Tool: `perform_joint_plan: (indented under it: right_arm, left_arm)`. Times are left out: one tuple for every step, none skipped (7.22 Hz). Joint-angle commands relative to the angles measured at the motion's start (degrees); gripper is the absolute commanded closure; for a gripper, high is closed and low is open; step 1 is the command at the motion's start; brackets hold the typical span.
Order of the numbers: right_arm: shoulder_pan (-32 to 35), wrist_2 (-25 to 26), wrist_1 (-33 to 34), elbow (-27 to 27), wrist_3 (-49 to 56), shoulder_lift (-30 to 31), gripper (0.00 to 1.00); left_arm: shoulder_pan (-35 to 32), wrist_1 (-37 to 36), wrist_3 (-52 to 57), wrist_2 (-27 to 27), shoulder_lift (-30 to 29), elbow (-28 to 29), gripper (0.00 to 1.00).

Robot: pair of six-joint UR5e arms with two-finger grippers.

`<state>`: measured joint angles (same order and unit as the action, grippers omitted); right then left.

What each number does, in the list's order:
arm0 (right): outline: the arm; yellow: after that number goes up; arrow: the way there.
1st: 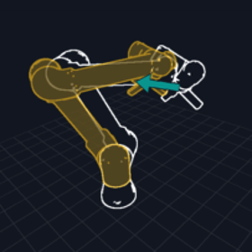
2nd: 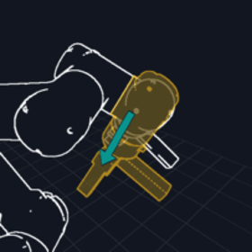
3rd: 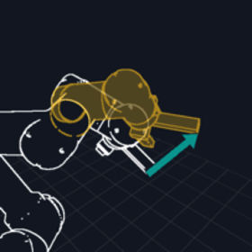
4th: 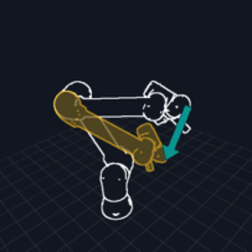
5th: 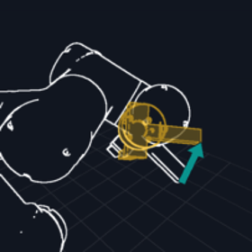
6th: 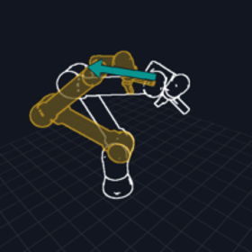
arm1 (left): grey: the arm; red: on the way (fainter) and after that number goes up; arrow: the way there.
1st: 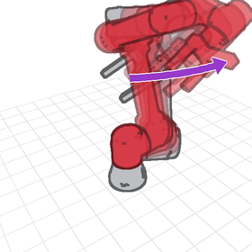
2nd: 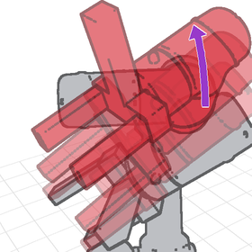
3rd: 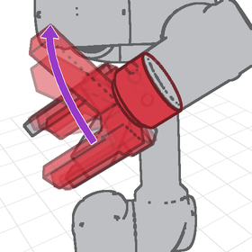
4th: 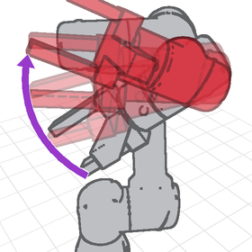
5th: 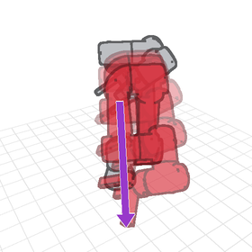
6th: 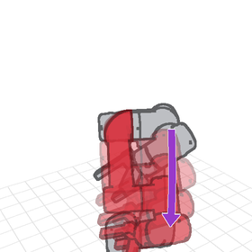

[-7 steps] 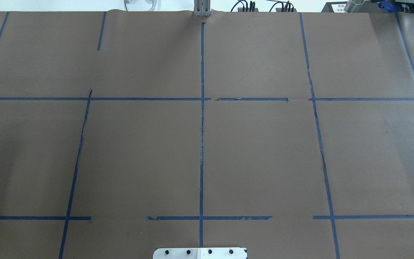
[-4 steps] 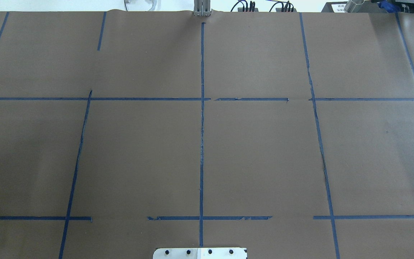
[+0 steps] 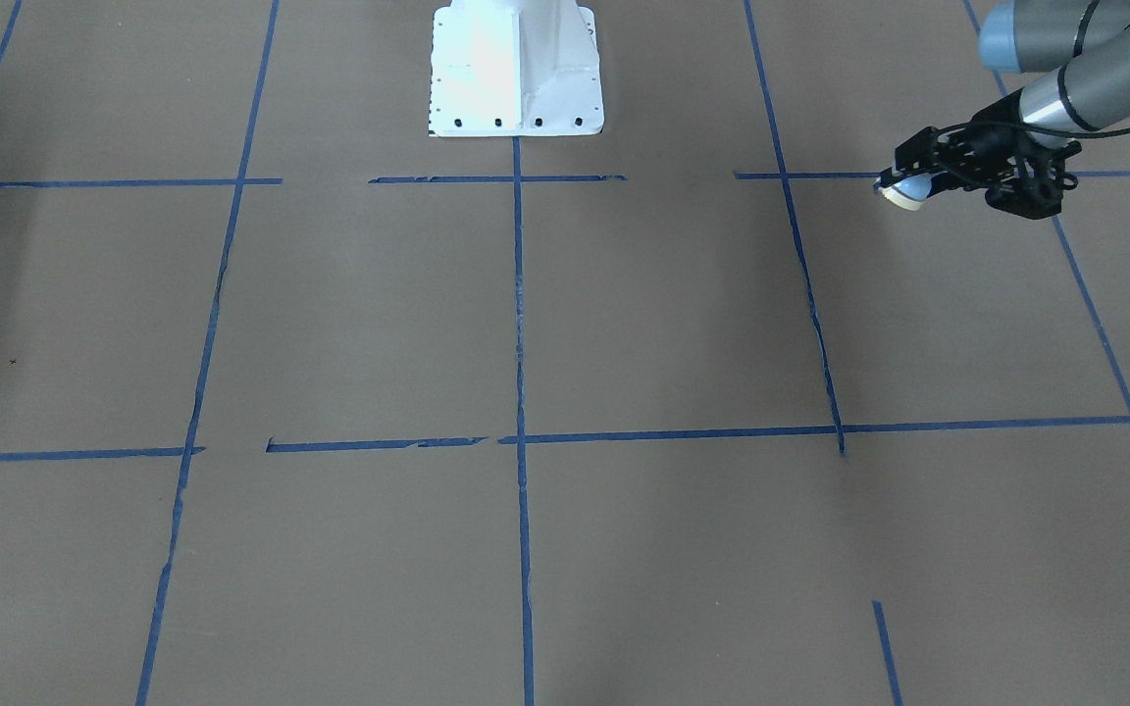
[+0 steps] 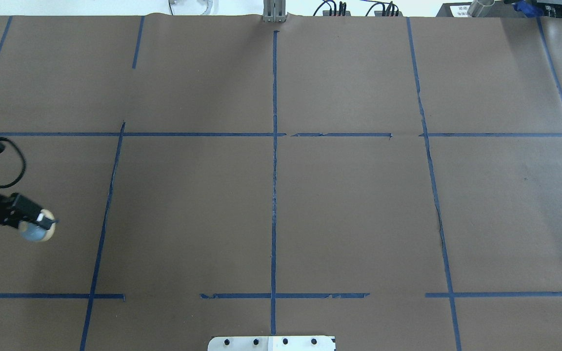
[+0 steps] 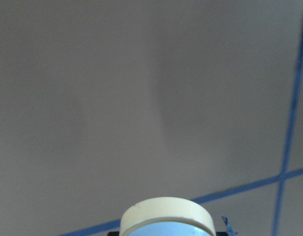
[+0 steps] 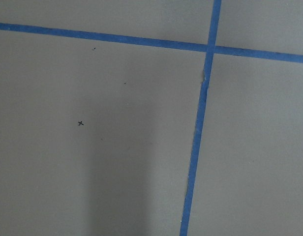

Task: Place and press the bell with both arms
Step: 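Carry the bell with the left gripper to the table's center grid crossing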

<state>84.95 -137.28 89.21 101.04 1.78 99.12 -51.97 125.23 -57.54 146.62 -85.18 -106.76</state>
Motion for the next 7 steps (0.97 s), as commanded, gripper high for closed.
perform_joint_plan:
  right_arm:
    - [-0.1, 0.1, 0.0, -0.2, 0.0, -0.1, 0.00]
    - [-0.1, 0.0, 0.0, -0.2, -0.1, -0.1, 0.00]
    - [-0.1, 0.0, 0.1, -0.3, -0.2, -0.1, 0.00]
    - [-0.7, 0.0, 0.1, -0.5, -0.3, -0.1, 0.00]
    - [-1.0, 0.0, 0.1, -0.7, -0.3, -0.1, 0.00]
    - [-1.4, 0.0, 0.1, -0.7, -0.3, -0.2, 0.00]
    - [-1.5, 0.0, 0.1, -0.7, -0.4, -0.2, 0.00]
  left_arm:
    - [5.5, -0.6, -14.3, -0.7, -18.5, 6.8, 0.95]
    - [5.9, -3.5, -18.8, -2.3, -29.3, 14.5, 0.95]
    - [9.2, -7.9, -19.2, -8.0, -38.9, 21.0, 0.95]
    - [13.1, -12.2, -19.4, -17.5, -48.1, 26.8, 0.95]
    - [16.3, -15.6, -19.4, -23.3, -56.8, 34.6, 0.95]
    - [16.9, -17.0, -19.4, -24.4, -65.4, 45.7, 0.95]
    - [17.2, -17.1, -19.3, -24.5, -67.3, 49.5, 0.94]
